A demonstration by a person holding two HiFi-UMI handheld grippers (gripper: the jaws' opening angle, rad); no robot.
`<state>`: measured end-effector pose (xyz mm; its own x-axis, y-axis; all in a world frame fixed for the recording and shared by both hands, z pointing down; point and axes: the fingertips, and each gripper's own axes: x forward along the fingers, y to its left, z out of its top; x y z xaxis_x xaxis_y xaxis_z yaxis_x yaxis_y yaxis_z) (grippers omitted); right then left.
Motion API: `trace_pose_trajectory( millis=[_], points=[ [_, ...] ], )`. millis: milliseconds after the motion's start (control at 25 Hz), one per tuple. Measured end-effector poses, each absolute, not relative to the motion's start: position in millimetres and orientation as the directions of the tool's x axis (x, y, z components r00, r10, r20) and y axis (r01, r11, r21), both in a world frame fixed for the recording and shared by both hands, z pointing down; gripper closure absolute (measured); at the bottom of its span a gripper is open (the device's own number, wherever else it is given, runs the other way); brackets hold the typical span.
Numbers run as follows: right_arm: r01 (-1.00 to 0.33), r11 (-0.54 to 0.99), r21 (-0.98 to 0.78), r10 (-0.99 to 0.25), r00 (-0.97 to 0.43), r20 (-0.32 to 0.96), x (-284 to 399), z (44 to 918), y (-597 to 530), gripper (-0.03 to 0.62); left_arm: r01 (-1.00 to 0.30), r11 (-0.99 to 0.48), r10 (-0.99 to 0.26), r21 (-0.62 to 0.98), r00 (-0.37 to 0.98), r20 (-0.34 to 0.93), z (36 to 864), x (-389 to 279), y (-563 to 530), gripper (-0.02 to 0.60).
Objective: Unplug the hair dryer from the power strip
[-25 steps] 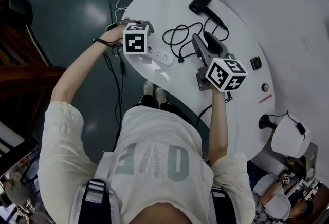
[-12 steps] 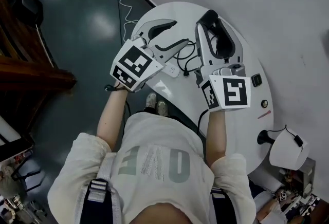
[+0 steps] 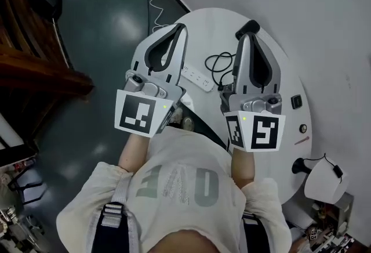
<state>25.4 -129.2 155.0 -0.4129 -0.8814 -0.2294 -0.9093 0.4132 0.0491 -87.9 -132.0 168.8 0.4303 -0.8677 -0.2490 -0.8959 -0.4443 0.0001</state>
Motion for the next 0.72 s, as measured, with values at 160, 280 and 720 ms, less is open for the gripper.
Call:
trace_pose_trajectory(
  millis=[160,280,720],
  points=[
    [-0.901,0.43,0.057,-0.882,-0.433,-0.184,14,171,-128,0.589,-0.911,-0.412,-0.886,-0.008,0.402,-0.229,176,-101,-128,0.577],
    [-0.899,0.434,0.061,-0.882,-0.438,-0.175,13,175,-125,0.591,-0.917,-0.4,-0.891,-0.011,0.391,-0.229,175,-104,-126,0.577],
    [-0.89,0.452,0.056,-0.876,-0.455,-0.161,13,179,-122,0.591,-0.914,-0.405,-0.89,-0.005,0.396,-0.226,174,-104,-122,0.577]
  ],
)
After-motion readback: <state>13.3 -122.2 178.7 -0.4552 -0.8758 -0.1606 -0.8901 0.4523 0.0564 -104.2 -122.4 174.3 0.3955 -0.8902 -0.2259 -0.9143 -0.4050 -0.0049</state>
